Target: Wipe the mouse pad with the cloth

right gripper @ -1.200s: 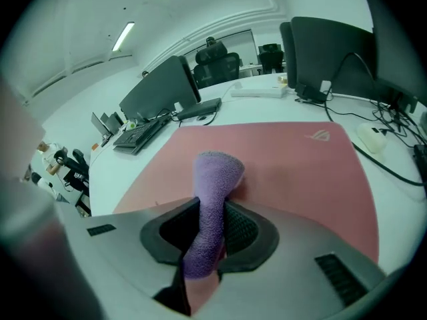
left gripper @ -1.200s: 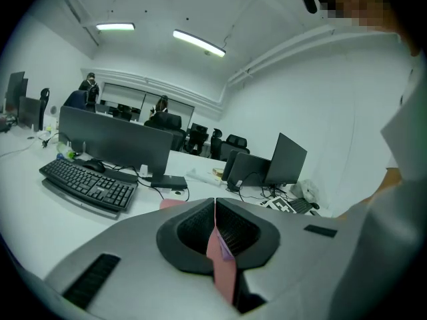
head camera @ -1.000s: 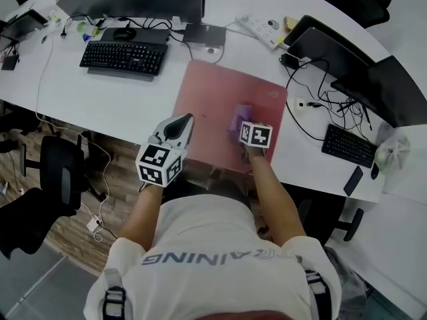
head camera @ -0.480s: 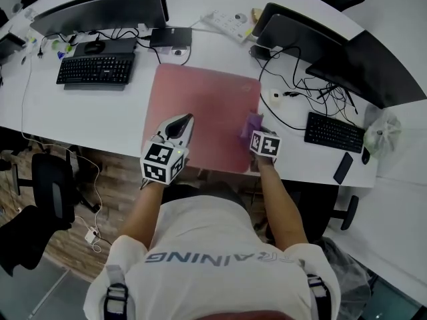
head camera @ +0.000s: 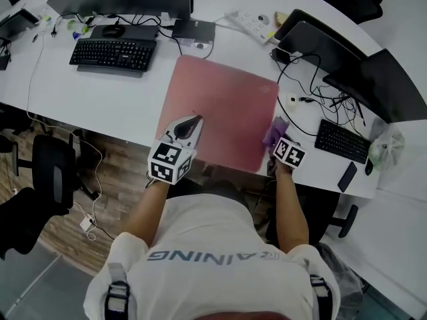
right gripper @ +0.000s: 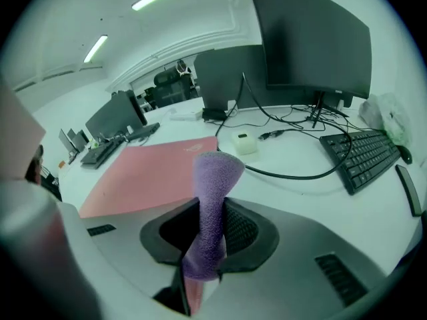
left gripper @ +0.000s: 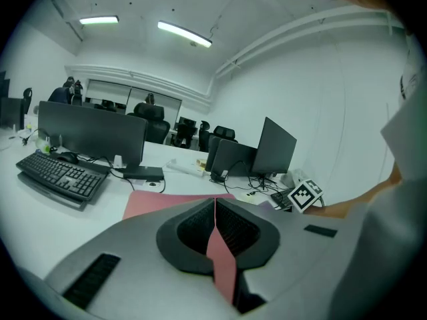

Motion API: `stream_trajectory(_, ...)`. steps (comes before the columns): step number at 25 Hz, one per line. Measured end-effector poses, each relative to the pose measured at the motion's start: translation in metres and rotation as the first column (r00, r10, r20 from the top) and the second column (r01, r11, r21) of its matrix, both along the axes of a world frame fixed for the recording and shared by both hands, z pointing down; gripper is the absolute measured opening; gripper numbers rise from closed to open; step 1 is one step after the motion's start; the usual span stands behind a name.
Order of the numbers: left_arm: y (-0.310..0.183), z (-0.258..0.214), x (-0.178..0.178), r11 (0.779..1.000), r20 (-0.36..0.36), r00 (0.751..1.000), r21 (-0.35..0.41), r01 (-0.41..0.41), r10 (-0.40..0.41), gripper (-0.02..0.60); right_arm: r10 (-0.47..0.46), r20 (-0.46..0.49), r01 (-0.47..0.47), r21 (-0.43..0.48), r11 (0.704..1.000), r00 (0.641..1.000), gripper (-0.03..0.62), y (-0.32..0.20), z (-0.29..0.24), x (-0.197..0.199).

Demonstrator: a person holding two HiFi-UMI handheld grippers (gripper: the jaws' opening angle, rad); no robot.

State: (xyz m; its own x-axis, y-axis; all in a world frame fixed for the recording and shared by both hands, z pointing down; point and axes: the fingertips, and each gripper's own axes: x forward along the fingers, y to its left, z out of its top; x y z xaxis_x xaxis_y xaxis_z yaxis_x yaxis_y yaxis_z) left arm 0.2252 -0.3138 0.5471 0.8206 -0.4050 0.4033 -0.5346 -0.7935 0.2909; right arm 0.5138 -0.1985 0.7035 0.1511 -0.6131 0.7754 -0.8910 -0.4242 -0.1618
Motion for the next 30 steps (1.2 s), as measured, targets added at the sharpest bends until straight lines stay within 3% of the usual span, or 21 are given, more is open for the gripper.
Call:
stream_trajectory(3,-0.014,-0.004,-0.039,0.999,-0.017,0.999,-0.009,0.051,-0.051,0.034,-0.013,0.022,0.011,0.110,0.994,1.000,0.101,-0.017,-0.044,-0.041)
stream_trajectory(9,-0.034,-0.015,-0.132,0.990,-0.024,0.990,0.007,0.138,-0.138,0.035,-0.212,0.057,0.193,0.238,0.952,0.976,0.101,-0.073,-0.092,-0.189)
stream_trajectory(14,-0.043,-0.020,-0.212,0.978,-0.034,0.978,0.013,0.207,-0.206,0.035,-0.362,0.107,0.325,0.262,0.909,0.926,0.101,-0.115,-0.095,-0.320)
stream_trajectory(20,-0.039,-0.017,-0.289,0.967,-0.035,0.966,0.018,0.255,-0.255,0.034,-0.559,0.122,0.533,0.193,0.824,0.820,0.101,-0.131,-0.052,-0.465)
stream_trajectory(24,-0.032,-0.009,-0.327,0.962,-0.024,0.962,0.001,0.273,-0.273,0.034,-0.570,0.118,0.557,0.129,0.821,0.813,0.101,-0.144,-0.022,-0.514)
stream_trajectory(30,-0.023,-0.003,-0.334,0.965,-0.025,0.965,-0.021,0.262,-0.262,0.034,-0.523,0.126,0.525,0.017,0.851,0.843,0.101,-0.162,0.013,-0.518)
